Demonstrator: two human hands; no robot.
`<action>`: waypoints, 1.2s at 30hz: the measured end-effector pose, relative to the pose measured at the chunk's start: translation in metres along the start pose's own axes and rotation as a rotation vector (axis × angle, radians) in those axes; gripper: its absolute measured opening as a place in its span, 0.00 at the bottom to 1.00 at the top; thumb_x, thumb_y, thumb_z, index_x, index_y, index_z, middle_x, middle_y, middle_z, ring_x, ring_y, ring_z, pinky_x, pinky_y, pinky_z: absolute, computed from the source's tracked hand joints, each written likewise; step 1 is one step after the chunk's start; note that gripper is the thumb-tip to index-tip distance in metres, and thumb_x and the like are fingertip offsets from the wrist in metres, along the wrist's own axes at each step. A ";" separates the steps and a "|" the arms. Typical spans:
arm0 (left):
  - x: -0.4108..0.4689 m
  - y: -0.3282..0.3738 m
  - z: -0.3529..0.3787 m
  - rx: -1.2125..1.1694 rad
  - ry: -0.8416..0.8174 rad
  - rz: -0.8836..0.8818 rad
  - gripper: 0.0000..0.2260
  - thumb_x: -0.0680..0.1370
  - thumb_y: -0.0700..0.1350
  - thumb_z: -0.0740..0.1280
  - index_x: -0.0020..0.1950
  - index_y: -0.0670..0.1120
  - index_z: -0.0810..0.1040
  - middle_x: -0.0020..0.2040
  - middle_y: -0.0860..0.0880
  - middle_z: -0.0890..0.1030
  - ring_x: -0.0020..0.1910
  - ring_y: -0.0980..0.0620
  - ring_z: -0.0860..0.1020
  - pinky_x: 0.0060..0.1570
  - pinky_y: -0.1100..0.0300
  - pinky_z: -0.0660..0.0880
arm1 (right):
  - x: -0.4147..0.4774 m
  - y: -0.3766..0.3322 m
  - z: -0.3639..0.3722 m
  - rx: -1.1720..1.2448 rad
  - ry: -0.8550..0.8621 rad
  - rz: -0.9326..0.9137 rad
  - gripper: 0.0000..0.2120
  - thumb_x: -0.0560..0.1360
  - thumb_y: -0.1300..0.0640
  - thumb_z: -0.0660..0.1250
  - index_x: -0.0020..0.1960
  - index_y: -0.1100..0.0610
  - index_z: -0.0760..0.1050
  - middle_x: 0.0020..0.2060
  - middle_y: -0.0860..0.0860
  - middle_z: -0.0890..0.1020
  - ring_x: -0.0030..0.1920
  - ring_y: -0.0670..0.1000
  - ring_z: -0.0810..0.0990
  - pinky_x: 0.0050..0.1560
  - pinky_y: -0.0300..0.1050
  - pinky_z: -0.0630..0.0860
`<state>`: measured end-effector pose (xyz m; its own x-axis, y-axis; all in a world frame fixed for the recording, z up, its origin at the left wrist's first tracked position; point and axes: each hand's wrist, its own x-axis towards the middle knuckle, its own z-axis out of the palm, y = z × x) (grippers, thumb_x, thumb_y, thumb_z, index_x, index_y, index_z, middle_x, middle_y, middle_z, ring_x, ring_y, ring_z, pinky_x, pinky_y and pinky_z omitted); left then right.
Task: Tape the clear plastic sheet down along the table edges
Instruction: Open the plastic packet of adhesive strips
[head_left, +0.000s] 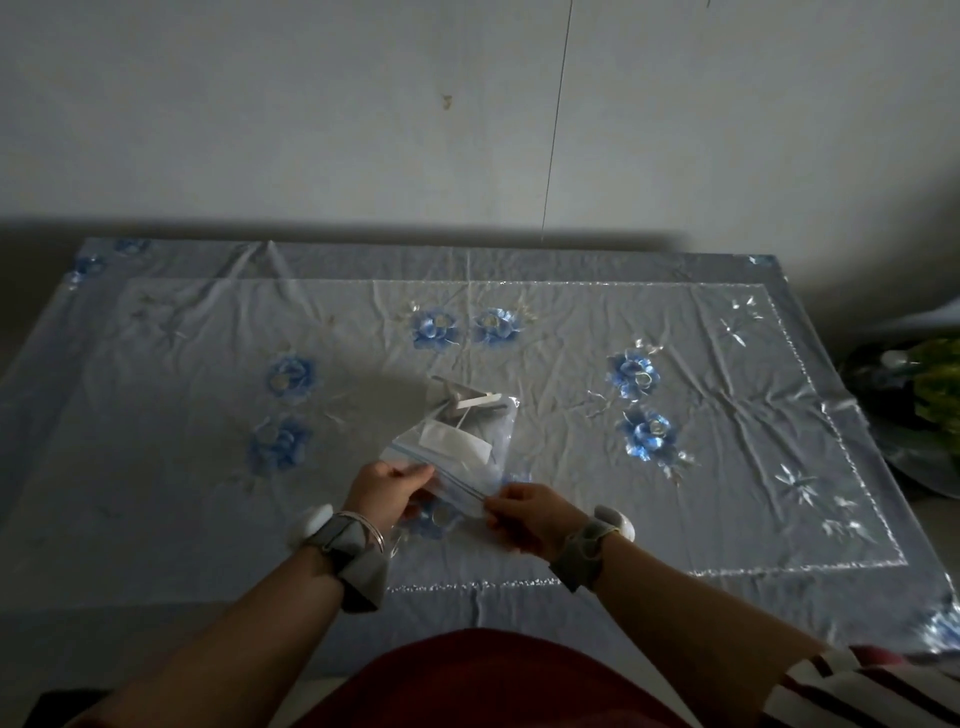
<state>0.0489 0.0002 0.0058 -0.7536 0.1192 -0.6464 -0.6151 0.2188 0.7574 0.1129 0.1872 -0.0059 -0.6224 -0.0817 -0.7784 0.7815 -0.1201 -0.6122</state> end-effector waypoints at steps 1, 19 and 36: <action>-0.002 -0.002 0.002 0.001 0.015 0.005 0.07 0.73 0.41 0.70 0.35 0.41 0.81 0.30 0.46 0.82 0.28 0.49 0.79 0.32 0.60 0.74 | -0.001 0.000 0.000 -0.049 0.025 -0.007 0.06 0.76 0.57 0.66 0.41 0.57 0.76 0.32 0.51 0.79 0.29 0.46 0.76 0.27 0.37 0.74; -0.011 0.033 -0.003 0.006 0.058 0.239 0.13 0.74 0.47 0.68 0.30 0.45 0.78 0.23 0.52 0.80 0.23 0.61 0.76 0.30 0.63 0.70 | -0.007 -0.036 0.028 -0.767 0.331 -0.659 0.08 0.71 0.47 0.70 0.45 0.51 0.79 0.38 0.42 0.78 0.35 0.41 0.75 0.40 0.36 0.74; -0.003 0.048 -0.007 0.128 -0.053 0.341 0.07 0.70 0.36 0.72 0.32 0.44 0.79 0.23 0.53 0.81 0.22 0.62 0.75 0.23 0.73 0.69 | -0.012 -0.069 0.025 -0.874 0.246 -0.649 0.10 0.76 0.52 0.65 0.54 0.53 0.81 0.45 0.48 0.84 0.42 0.44 0.81 0.48 0.34 0.75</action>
<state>0.0205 0.0039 0.0449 -0.8952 0.2550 -0.3654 -0.2943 0.2774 0.9146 0.0654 0.1722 0.0492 -0.9739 -0.0461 -0.2224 0.1334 0.6764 -0.7244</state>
